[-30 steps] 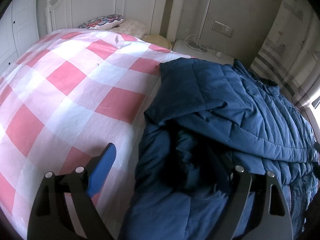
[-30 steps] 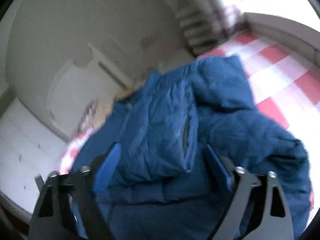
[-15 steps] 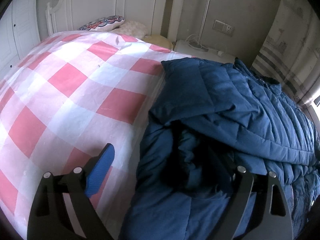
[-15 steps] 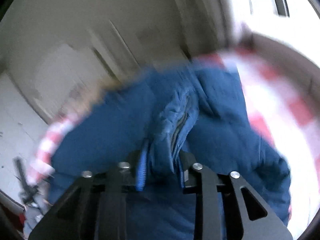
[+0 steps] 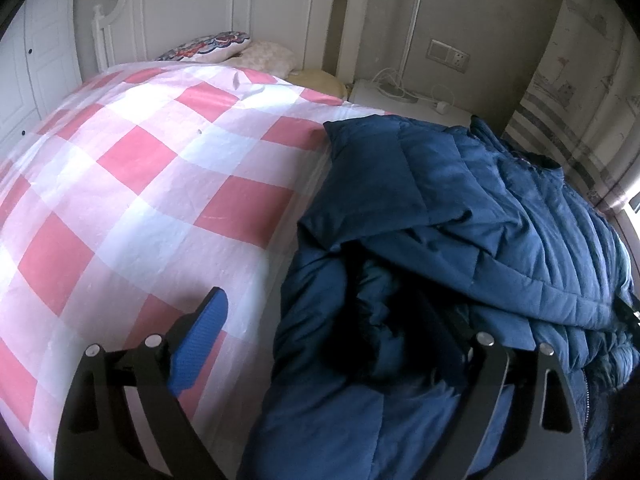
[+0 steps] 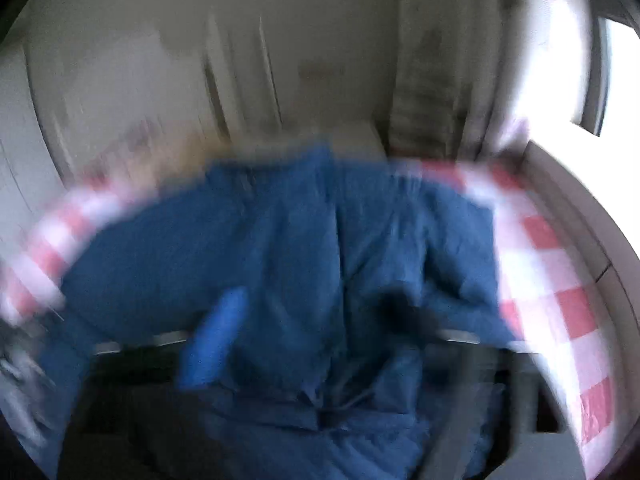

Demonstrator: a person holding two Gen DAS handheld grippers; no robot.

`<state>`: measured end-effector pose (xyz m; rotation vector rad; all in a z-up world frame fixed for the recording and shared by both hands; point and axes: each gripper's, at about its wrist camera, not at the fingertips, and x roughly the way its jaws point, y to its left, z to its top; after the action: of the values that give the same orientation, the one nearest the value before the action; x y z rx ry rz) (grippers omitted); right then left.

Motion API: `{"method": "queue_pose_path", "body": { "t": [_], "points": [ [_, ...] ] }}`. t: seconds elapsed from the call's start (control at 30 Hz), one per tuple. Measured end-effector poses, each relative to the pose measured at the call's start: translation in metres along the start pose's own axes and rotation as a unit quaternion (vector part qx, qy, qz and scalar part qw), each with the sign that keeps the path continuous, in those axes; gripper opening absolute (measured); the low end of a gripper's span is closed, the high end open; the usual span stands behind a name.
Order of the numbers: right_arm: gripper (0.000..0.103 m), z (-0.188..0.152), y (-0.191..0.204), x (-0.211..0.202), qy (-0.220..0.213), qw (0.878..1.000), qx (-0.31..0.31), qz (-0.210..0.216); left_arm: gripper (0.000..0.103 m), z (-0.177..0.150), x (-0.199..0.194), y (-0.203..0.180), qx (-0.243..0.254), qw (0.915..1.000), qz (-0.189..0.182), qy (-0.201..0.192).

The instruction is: Fold large clothes

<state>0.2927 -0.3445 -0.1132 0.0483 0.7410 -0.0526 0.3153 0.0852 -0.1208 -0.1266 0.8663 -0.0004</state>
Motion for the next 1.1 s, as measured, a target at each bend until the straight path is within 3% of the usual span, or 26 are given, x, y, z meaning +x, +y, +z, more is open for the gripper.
{"method": "queue_pose_path", "body": {
  "t": [0.13,0.2,0.23,0.3,0.37,0.47,0.6,0.67,0.73,0.93,1.1],
  "points": [
    [0.092,-0.009,0.003,0.013,0.007,1.0,-0.018,-0.005,0.092,0.0,-0.005,0.001,-0.002,1.0,0.008,-0.006],
    [0.092,-0.01,-0.003,0.013,0.008,1.0,-0.01,0.007,0.089,0.003,-0.037,0.0,-0.006,0.997,0.046,-0.063],
    [0.092,-0.009,-0.003,0.012,0.009,1.0,-0.007,0.01,0.089,0.006,-0.054,-0.001,-0.012,0.9945,0.045,-0.093],
    [0.092,-0.004,-0.002,0.017,0.011,1.0,-0.01,0.007,0.094,0.018,-0.097,-0.007,-0.022,0.9869,0.011,-0.159],
    [0.094,-0.004,0.006,0.017,0.013,1.0,-0.02,-0.003,0.101,0.036,-0.119,-0.03,0.01,0.9832,-0.015,-0.181],
    [0.095,-0.005,0.009,0.018,0.014,1.0,-0.028,-0.006,0.101,0.059,-0.098,-0.074,0.088,0.9848,-0.031,-0.147],
    [0.095,-0.005,0.008,0.019,0.014,1.0,-0.025,-0.003,0.101,0.066,-0.01,-0.097,0.102,0.9942,-0.026,-0.022],
    [0.095,-0.005,0.008,0.019,0.014,1.0,-0.026,-0.004,0.101,0.051,0.029,-0.104,0.131,0.9913,0.012,0.01],
    [0.096,-0.005,0.007,0.019,0.014,1.0,-0.024,-0.001,0.101,0.036,0.036,-0.112,0.173,0.984,0.038,-0.023],
    [0.094,0.0,-0.002,0.01,0.019,0.999,-0.003,0.029,0.101,0.034,0.036,-0.113,0.172,0.9839,0.045,-0.021],
    [0.094,0.033,0.002,-0.03,-0.081,0.996,0.028,0.024,0.101,0.033,0.036,-0.119,0.176,0.9823,0.057,-0.026]
  ]
}}
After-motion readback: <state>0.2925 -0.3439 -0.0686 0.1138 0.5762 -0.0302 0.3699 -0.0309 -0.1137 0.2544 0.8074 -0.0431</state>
